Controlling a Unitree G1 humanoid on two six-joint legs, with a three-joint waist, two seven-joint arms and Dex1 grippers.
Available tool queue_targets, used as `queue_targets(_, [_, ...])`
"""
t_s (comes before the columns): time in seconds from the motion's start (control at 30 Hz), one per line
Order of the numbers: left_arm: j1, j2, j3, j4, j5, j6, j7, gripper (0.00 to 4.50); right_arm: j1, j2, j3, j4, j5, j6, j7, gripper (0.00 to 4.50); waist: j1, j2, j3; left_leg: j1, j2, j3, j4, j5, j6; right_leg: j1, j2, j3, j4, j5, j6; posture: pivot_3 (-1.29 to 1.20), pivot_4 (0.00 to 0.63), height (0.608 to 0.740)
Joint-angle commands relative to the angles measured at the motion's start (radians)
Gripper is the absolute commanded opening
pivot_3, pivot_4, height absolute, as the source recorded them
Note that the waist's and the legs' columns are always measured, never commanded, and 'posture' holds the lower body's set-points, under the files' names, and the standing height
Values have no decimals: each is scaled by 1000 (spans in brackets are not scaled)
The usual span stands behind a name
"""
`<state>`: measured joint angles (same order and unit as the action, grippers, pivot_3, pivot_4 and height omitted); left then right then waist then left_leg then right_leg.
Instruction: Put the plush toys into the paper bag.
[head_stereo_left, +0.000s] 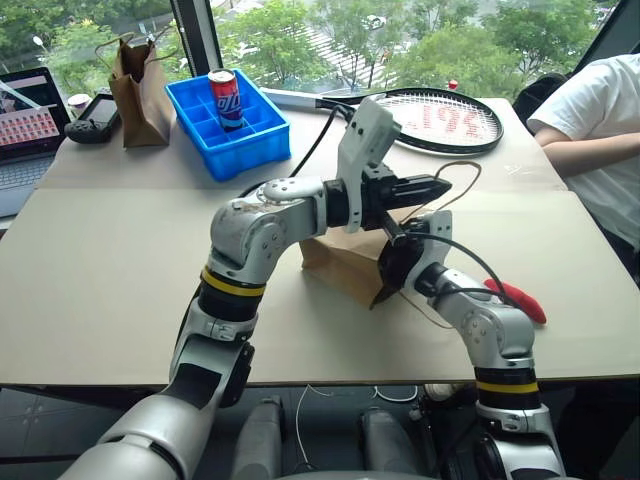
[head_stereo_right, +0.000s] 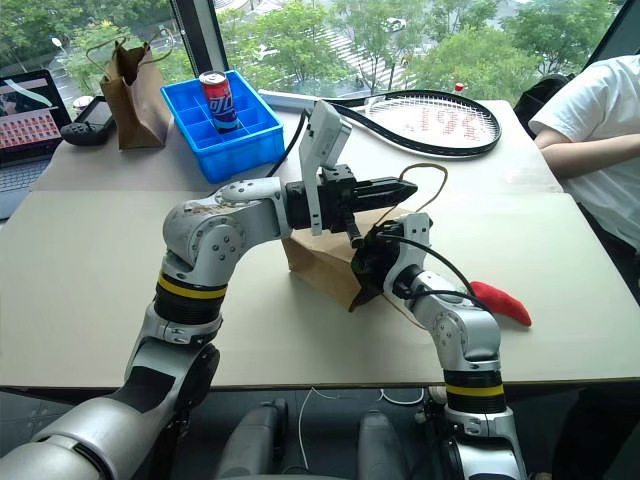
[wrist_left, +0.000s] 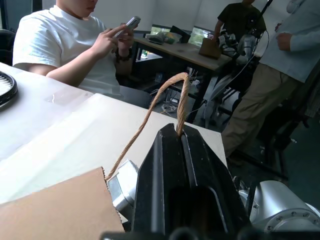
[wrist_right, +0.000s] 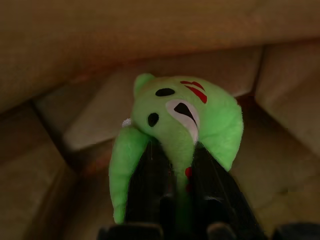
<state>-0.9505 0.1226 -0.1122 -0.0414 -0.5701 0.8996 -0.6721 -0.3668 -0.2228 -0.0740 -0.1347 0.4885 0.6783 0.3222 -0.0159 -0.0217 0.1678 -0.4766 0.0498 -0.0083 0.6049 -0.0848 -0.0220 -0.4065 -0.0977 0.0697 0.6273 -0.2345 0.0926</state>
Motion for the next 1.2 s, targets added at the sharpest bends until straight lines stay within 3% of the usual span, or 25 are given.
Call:
queue_targets(0.03, [-4, 43, -60, -3, 72, -84, -33, 0, 15, -24, -5, -76, -39, -59, -6, 2092, 2, 0, 0, 0, 0, 0, 0, 0, 0, 0, 0, 0, 0, -1, -3, 0, 150, 740])
queue_targets(0.13, [14, 81, -114, 17, 126, -132, -61, 0, 69, -88, -1, -180, -59, -13, -2, 3169, 3, 0, 0, 0, 0, 0, 0, -4, -7, 0, 0, 0, 0, -3, -6, 0, 150, 740])
queue_targets(0.37, [55, 63, -119, 27, 136, -131, -57, 0, 237, -246, -145, -460, 109, 130, 74, 3169, 4, 0, 0, 0, 1, 0, -2, -4, -7, 0, 0, 0, 0, -4, -7, 0, 150, 740])
queue_targets(0.47, [66, 48, -112, 35, 143, -136, -44, 0, 349, -366, -321, -506, 207, 174, 164, 3169, 7, 0, 0, 0, 0, 0, -1, -4, -7, 0, 0, 0, -1, -4, -7, 0, 150, 740])
queue_targets(0.6, [74, 35, -71, 37, 119, -126, -29, 0, 415, -461, -556, -396, 253, 218, 187, 3169, 4, 1, 0, 0, 0, 0, 0, -5, -7, 1, -1, 0, -2, -5, -7, 0, 150, 740])
queue_targets(0.73, [67, 21, -45, 57, 124, -138, -11, 0, 455, -536, -578, -252, 169, 211, 164, 3169, 3, 0, 0, 1, 0, 0, 1, -5, -7, 2, -1, 0, -3, -5, -7, 0, 150, 740])
queue_targets(1.07, [47, 1, 31, 54, 89, -125, 12, 0, 404, -390, -483, -15, 109, 145, 127, 3169, -1, 1, 0, 1, 0, 0, 1, -4, -6, 2, -1, 0, -2, -7, -3, 0, 150, 740])
queue_targets(1.1, [43, 3, 37, 58, 86, -125, 13, 0, 410, -387, -461, -6, 90, 131, 134, 2648, -1, 1, 0, 1, 0, 0, 1, -4, -6, 2, -1, 0, -2, -7, -2, 0, 150, 740])
queue_targets(1.13, [41, 3, 41, 60, 83, -124, 16, 0, 419, -390, -441, -5, 75, 119, 143, 2538, -1, 1, 0, 1, 0, 0, 1, -4, -6, 2, -1, 0, -2, -7, -2, 0, 150, 740])
queue_targets(1.2, [36, 3, 51, 62, 76, -120, 22, 0, 436, -397, -424, -23, 58, 95, 158, 1808, 0, 0, 0, 1, 0, 0, 1, -4, -6, 3, -1, 0, -2, -7, -2, 0, 150, 740])
